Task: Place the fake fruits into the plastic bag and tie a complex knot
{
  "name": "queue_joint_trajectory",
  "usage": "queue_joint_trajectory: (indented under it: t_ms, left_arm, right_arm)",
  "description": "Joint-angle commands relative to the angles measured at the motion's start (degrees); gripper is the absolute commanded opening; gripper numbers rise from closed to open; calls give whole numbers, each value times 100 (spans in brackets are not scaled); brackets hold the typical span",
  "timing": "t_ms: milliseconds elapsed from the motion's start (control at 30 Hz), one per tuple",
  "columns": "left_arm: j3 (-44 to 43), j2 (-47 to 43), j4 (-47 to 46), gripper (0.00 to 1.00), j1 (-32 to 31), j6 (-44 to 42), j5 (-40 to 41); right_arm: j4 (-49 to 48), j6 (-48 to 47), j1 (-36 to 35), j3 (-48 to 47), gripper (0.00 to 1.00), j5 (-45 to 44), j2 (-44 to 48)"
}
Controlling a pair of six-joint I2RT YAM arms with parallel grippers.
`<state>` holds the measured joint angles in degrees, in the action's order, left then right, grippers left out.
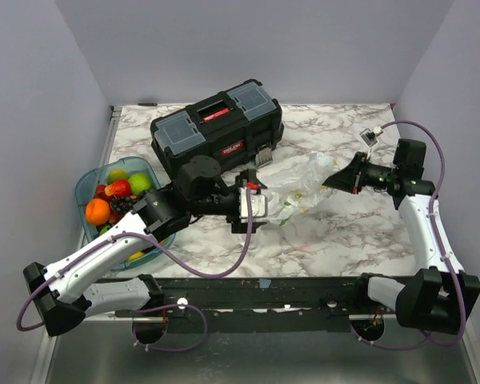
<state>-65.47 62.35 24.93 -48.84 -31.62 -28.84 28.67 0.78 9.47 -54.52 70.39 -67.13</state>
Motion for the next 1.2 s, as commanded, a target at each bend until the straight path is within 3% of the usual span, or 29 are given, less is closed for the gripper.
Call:
queue_joint_trajectory:
  t_ms: [0, 67, 300, 600, 733, 767, 800, 900, 1033, 1167]
  left_arm:
    - [-64, 230, -291, 72, -659, 322, 316]
    - [-25, 390, -272, 64, -776, 450, 434]
    - [109, 829, -688, 54, -847, 486, 1771]
    - [-124, 1891, -700, 59, -820, 244, 2832]
    - [-217, 2421, -665, 60, -757, 152, 3679]
    - [-229, 2483, -641, 55, -695, 178, 3875]
    - [-229, 2474, -594, 44, -611, 227, 3949]
    - [-89, 2037, -411, 0, -268, 380, 3713]
    - [516, 773, -204, 0, 315, 246, 2656]
    - [1109, -159, 176, 0, 1425, -136, 1219]
  right_arm:
    - [-1175, 1352, -15, 168, 1, 48, 229]
    - [-1046, 1259, -15, 146, 1, 73, 249]
    - [-918, 1170, -16, 296, 1, 140, 405]
    - [-994, 1360, -23, 338, 1, 247, 554]
    - [-1000, 1480, -20, 294, 1, 388, 523]
    - [-995, 1479, -22, 277, 1, 429, 489]
    - [-969, 1474, -18, 242, 1, 383, 472]
    - [-352, 785, 56, 15, 1, 46, 382]
    - [569, -514, 331, -191, 1, -854, 60]
    - [762, -1297, 926, -316, 1, -1343, -442]
